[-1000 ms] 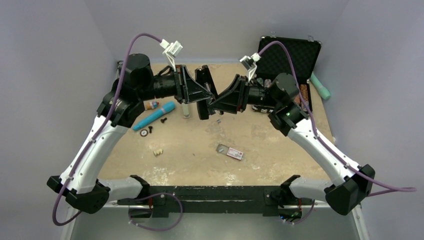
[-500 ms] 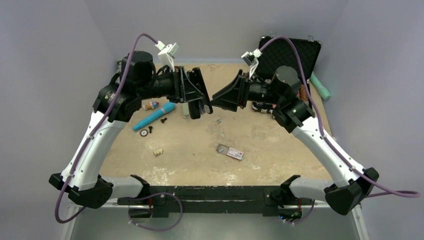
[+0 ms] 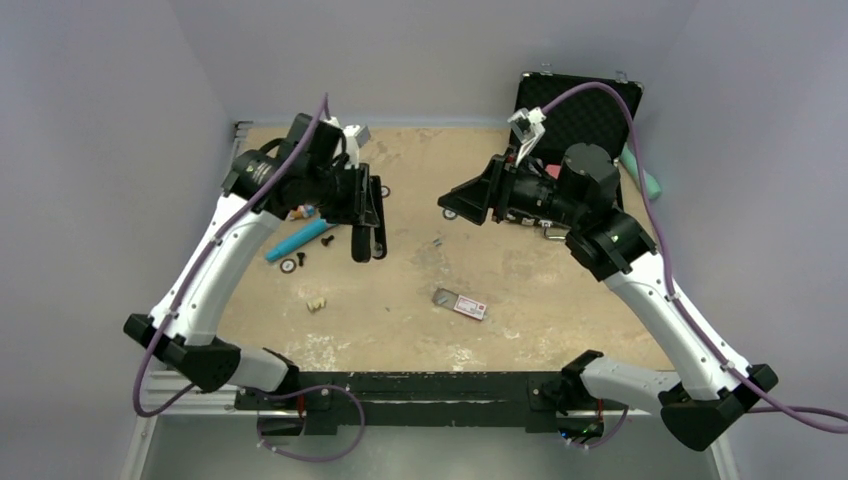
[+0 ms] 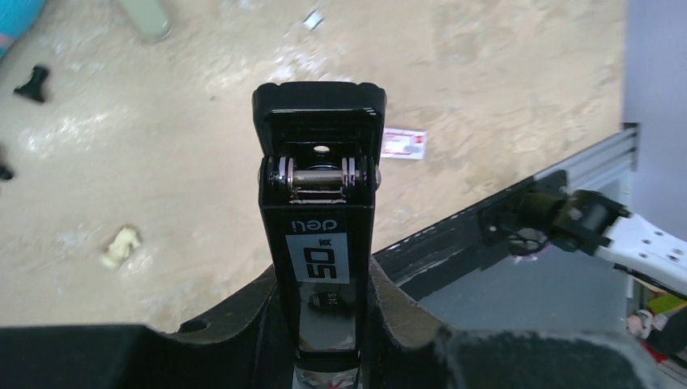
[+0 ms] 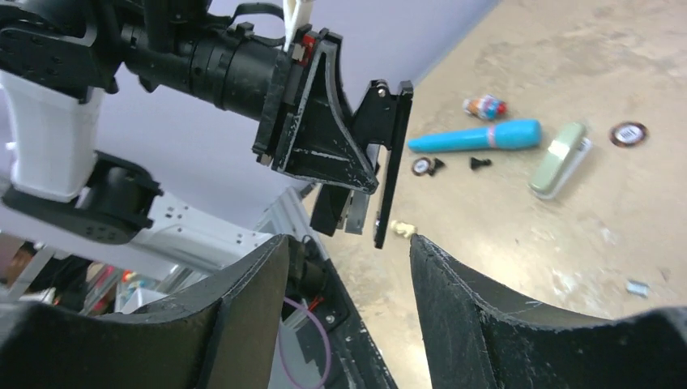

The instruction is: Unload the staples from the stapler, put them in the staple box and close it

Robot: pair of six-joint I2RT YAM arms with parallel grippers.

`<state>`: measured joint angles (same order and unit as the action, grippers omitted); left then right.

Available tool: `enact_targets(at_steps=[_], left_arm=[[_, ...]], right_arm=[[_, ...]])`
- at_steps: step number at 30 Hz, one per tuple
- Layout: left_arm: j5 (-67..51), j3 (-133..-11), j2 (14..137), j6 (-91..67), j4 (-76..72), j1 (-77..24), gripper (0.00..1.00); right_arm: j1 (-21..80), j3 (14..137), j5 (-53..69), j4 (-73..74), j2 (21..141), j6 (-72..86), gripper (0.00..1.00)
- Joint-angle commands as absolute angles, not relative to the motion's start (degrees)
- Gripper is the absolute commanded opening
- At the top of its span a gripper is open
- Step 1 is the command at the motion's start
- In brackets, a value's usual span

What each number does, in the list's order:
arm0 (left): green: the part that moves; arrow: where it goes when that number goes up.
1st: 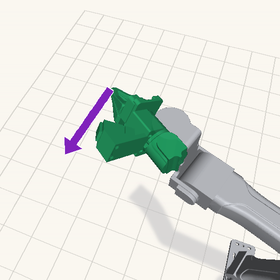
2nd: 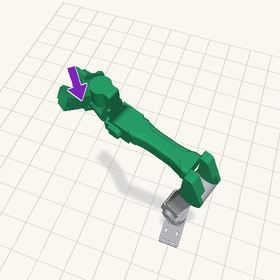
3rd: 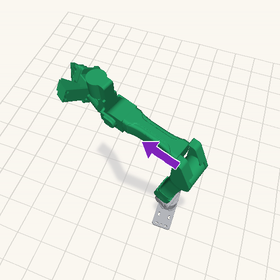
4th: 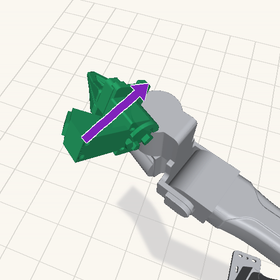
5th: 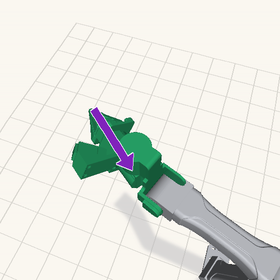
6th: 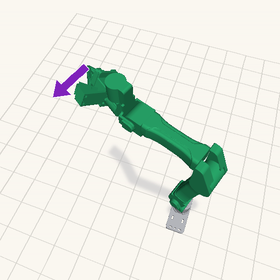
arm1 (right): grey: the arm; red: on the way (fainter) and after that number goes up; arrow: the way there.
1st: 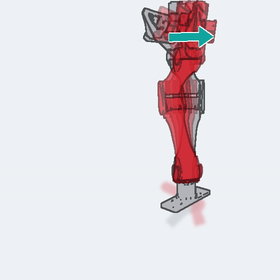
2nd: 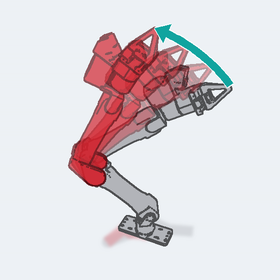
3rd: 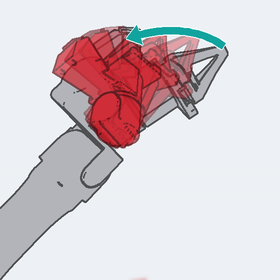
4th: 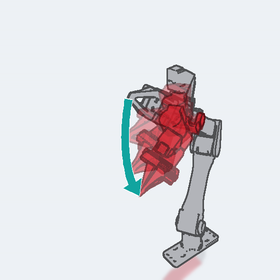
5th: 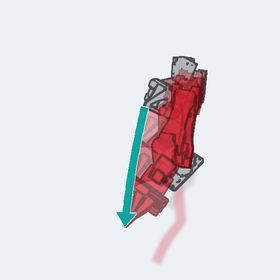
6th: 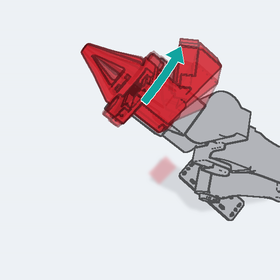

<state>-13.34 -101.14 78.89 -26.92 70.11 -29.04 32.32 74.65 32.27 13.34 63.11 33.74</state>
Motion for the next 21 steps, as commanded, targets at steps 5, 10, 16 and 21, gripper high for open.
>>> enact_targets(at_steps=[5,10,16,21], left_arm=[[-3.73,-93.16,84.7,-29.95,74.36,-28.35,0.0],[-5.55,-85.99,88.45,-31.6,69.2,-27.84,0.0],[-7.79,-80.78,94.03,-31.38,63.52,-26.59,0.0],[-9.64,-79.78,99.48,-30.15,61.39,-24.62,0.0]], right_arm=[[32.08,73.22,18.15,23.87,62.6,31.73,0.59],[32.1,71.16,17.55,24.7,62.24,31.84,0.59],[32.08,70.36,17.1,26.28,62.18,31.93,0.59],[32.1,69.76,16.79,26.96,61.95,31.9,0.59]])
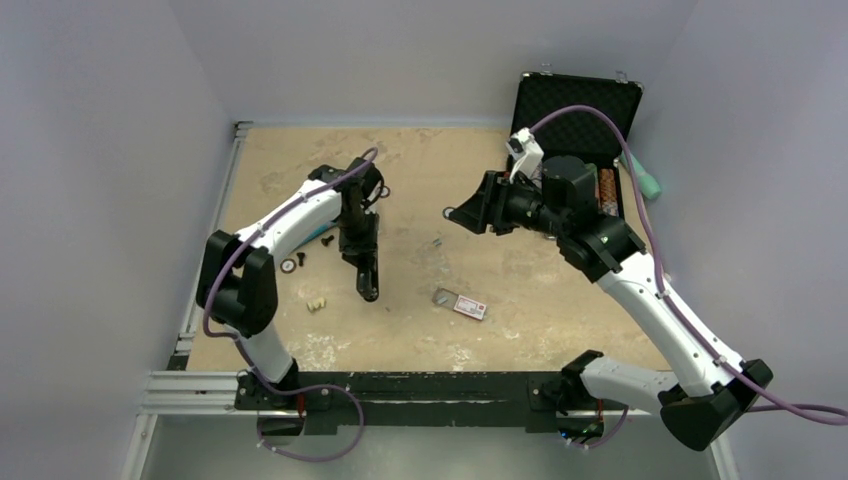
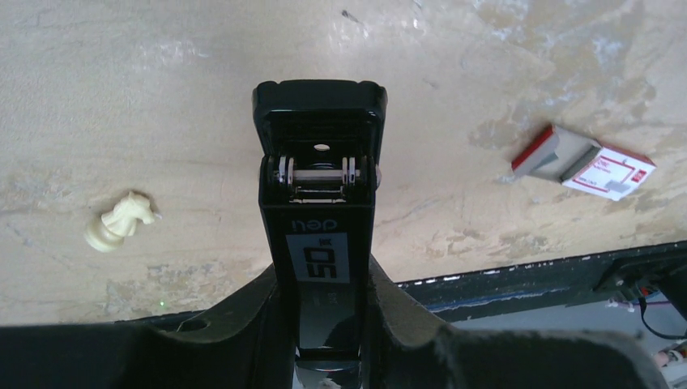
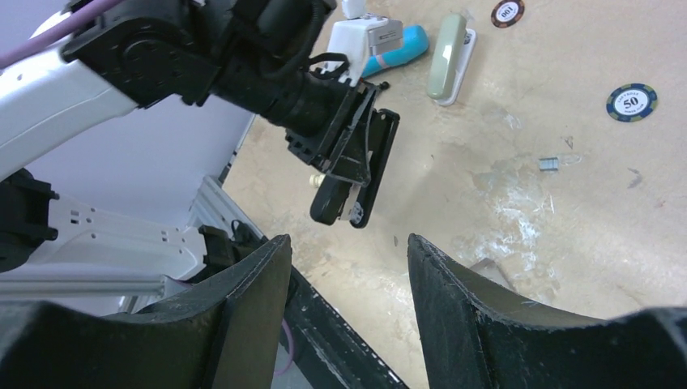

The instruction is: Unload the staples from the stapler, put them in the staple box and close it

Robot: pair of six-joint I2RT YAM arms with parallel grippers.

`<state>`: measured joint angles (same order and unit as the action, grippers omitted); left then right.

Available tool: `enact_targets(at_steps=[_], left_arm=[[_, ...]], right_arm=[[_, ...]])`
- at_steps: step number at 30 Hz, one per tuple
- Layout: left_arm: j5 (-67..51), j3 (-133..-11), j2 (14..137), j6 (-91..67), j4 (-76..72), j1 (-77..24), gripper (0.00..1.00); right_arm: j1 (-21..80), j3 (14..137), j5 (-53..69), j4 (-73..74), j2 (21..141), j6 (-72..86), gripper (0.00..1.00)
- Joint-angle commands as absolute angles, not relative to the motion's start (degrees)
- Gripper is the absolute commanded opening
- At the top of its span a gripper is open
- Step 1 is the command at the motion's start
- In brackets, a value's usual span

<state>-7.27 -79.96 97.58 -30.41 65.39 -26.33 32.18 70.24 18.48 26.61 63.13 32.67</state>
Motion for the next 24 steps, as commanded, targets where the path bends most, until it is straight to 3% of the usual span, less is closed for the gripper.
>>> enact_targets(at_steps=[1,19,20,22,23,24], left_arm=[[-9.32,-79.73,100.5,-29.88,61.13,-24.3,0.0],[-6.61,-81.29,109.82,-26.8,61.51,-21.1,0.0],[-6.35,-81.69,110.06,-26.87,61.79,-21.09,0.03],[-5.95,-82.2,109.86,-26.81,62.12,-21.02,0.29],[-5.64,-82.26,109.41,-26.92,62.09,-21.01,0.47],[-5.29,-82.2,108.66,-27.02,62.08,-21.05,0.61]], right_arm=[[32.1,69.64,16.64,27.01,61.93,31.89,0.59],[32.09,71.8,16.96,28.1,66.29,29.33,0.59],[32.08,72.15,16.89,28.06,66.69,29.2,0.61],[32.08,72.57,16.8,27.76,67.33,29.03,0.71],[32.12,72.78,16.59,27.7,67.59,29.01,0.8],[32.09,72.93,16.41,27.57,67.85,28.92,0.84]])
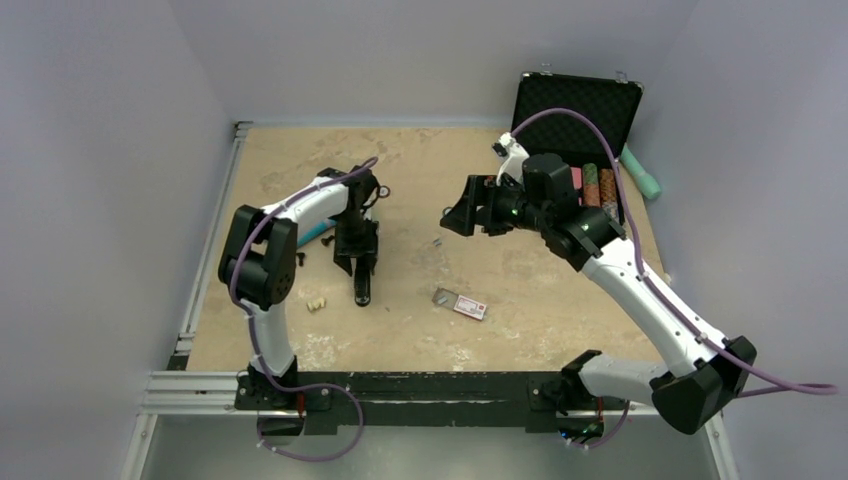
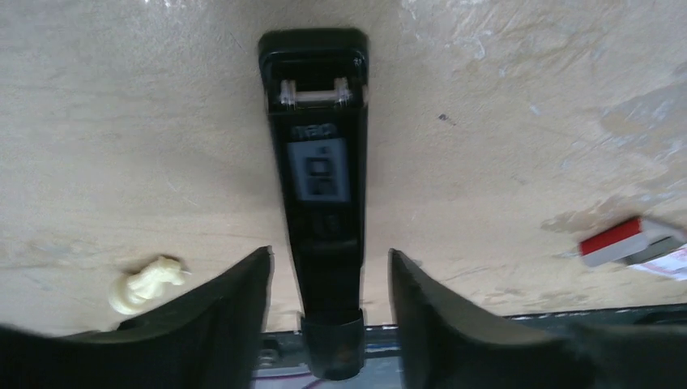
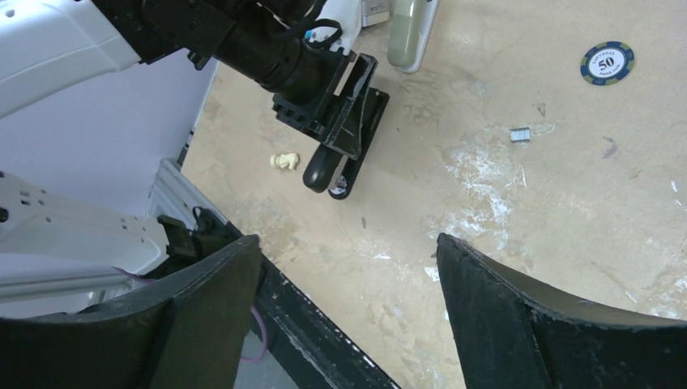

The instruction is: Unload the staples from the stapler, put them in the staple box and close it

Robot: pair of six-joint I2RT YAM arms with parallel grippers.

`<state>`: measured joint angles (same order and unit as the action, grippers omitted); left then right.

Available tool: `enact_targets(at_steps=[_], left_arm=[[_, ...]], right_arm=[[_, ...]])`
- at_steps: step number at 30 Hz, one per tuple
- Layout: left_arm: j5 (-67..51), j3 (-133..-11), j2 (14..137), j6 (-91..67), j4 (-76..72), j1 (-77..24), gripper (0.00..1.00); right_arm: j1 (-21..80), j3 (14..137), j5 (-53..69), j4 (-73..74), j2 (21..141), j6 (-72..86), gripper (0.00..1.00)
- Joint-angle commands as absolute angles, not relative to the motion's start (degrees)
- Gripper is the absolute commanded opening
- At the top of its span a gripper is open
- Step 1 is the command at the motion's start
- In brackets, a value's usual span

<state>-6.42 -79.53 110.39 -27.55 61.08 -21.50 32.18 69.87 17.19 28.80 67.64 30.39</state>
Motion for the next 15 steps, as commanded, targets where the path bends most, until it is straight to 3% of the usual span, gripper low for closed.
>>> enact_targets(at_steps=[1,3,5,15], left_arm=[[-4.96,-82.18,107.53,-27.14,61.98,-21.01,0.75],[-4.46,-82.37,105.91,-27.11,62.04,-21.01,0.87],[-3.39,-83.11,104.66,-27.05,62.92,-21.01,0.92],[-3.36,-85.12,95.95,-24.79,64.17,-21.09,0.93]], right_arm=[[32.16,73.21,16.25,27.55,68.09,28.8,0.86],[32.08,73.55,15.96,27.54,68.57,28.54,0.9],[32.1,73.7,15.66,27.64,68.96,28.32,0.91],[32.08,72.26,12.79,28.99,65.53,29.13,0.91]])
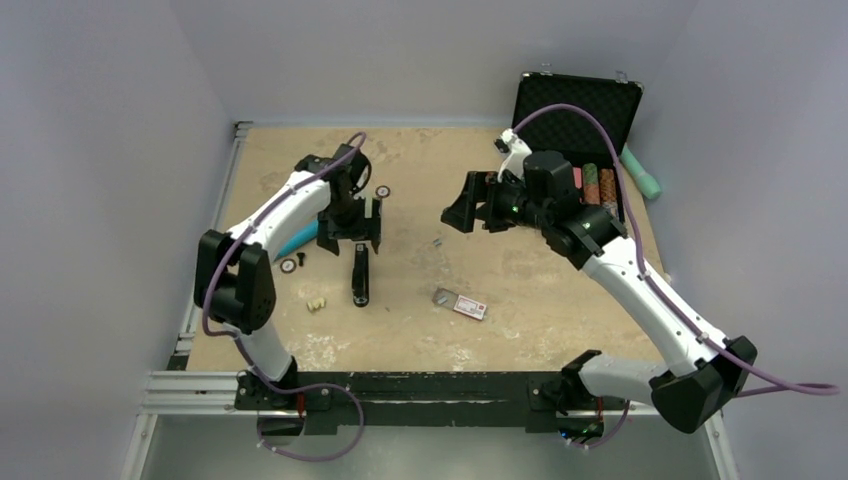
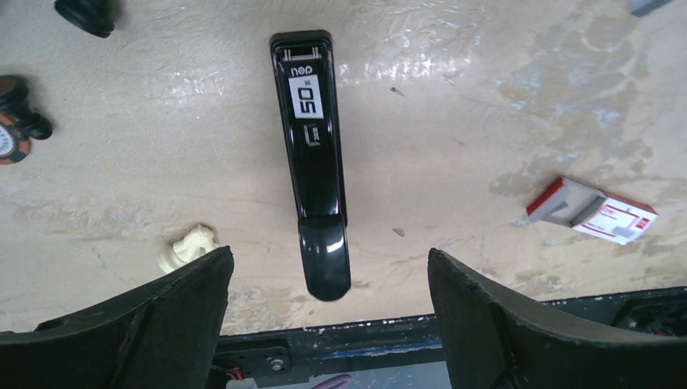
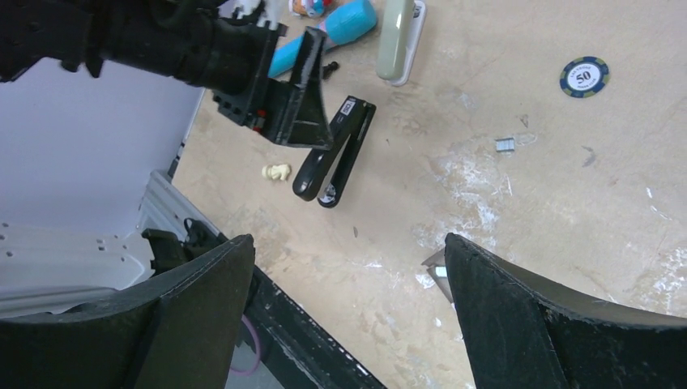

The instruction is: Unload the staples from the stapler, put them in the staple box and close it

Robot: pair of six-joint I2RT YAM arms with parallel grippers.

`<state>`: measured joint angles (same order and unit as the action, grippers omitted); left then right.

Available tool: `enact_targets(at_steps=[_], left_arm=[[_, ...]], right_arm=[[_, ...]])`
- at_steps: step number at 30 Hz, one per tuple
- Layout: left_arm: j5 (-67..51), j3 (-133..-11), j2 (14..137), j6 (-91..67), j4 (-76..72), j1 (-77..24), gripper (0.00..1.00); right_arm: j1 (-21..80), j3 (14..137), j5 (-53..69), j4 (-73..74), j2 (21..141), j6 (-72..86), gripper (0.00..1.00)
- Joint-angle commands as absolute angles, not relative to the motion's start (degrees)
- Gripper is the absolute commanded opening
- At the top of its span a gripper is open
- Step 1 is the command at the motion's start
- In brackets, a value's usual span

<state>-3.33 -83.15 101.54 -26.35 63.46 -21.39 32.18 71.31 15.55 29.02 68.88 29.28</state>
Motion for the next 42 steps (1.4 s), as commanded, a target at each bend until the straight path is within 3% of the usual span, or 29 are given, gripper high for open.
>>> enact_targets(at_steps=[1,21,33,42], left_arm=[[-3.74,-84.73,94.61,-25.04,64.18,-21.09,0.93],[-8.64,-66.6,61.04,-27.62,72.72,-22.15,0.94],[-7.75,-55.91,40.48,-28.2,69.52,-22.08,0.94],[-8.17,-56.02,41.43,-25.62,66.8,-22.13,0.94]], right_arm=[[32.14,71.79,12.41,29.13,64.56,29.58,0.91],[32.17,54.19,15.47,27.11,46.54,39.95,0.91],[35.14,62.1,0.31,34.72,57.34,29.17,0.93],[36.06,69.85,-1.8,33.04,73.44,20.88,0.92]])
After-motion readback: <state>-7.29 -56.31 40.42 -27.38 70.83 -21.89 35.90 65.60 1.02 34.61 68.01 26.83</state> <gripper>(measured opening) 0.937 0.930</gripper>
